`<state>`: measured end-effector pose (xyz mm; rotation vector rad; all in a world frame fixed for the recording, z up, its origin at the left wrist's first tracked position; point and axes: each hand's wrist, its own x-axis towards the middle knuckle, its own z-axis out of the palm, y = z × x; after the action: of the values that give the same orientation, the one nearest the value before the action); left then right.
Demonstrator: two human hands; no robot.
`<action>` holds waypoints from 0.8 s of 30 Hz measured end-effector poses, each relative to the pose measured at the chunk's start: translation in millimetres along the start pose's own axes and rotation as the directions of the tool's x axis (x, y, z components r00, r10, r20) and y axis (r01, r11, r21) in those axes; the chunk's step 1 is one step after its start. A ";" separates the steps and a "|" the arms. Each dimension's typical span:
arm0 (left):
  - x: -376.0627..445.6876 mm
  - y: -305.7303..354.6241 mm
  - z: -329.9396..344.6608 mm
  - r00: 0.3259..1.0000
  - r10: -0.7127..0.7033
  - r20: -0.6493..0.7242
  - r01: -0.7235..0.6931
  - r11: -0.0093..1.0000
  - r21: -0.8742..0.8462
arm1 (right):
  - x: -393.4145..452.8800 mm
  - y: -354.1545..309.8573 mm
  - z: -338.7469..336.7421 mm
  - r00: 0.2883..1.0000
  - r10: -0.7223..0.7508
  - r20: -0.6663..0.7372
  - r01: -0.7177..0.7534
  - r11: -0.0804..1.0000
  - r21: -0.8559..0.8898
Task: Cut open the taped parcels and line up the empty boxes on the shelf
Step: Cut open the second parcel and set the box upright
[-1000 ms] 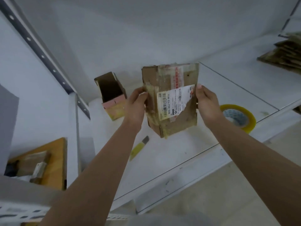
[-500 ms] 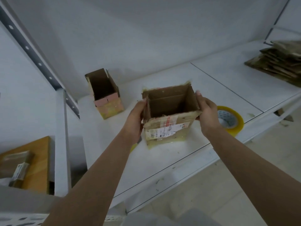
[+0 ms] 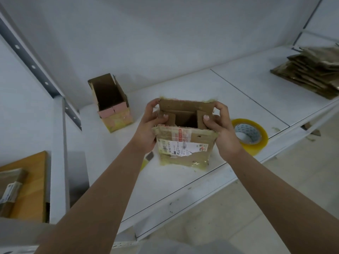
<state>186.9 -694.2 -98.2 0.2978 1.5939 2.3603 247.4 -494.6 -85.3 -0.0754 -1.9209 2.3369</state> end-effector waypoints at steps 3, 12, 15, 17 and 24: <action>-1.5 2.4 3.8 0.999 0.054 0.007 -0.054 0.997 0.045 | 1.5 2.2 -3.8 0.998 -0.063 0.008 0.063 0.996 -0.070; -25.1 21.3 3.2 0.992 0.024 -0.125 0.024 0.930 0.368 | 9.3 8.5 -8.9 0.991 -0.067 -0.114 0.065 0.998 -0.022; -31.7 18.8 0.9 0.993 0.102 -0.053 -0.059 0.852 0.521 | 11.0 10.7 -9.6 0.986 -0.040 -0.161 0.034 0.999 -0.043; -31.2 17.4 2.6 0.984 0.149 -0.093 -0.061 0.789 0.612 | 10.3 11.2 -9.9 0.985 -0.052 -0.163 0.038 0.995 -0.090; -15.6 14.4 6.7 0.967 0.185 -0.174 -0.013 0.721 0.693 | 3.3 11.2 -10.3 0.996 -0.080 -0.034 0.072 0.979 -0.191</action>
<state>202.1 -698.7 -82.5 0.2568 2.6061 1.8018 244.7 -486.3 -98.1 -0.0655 -2.0820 2.0824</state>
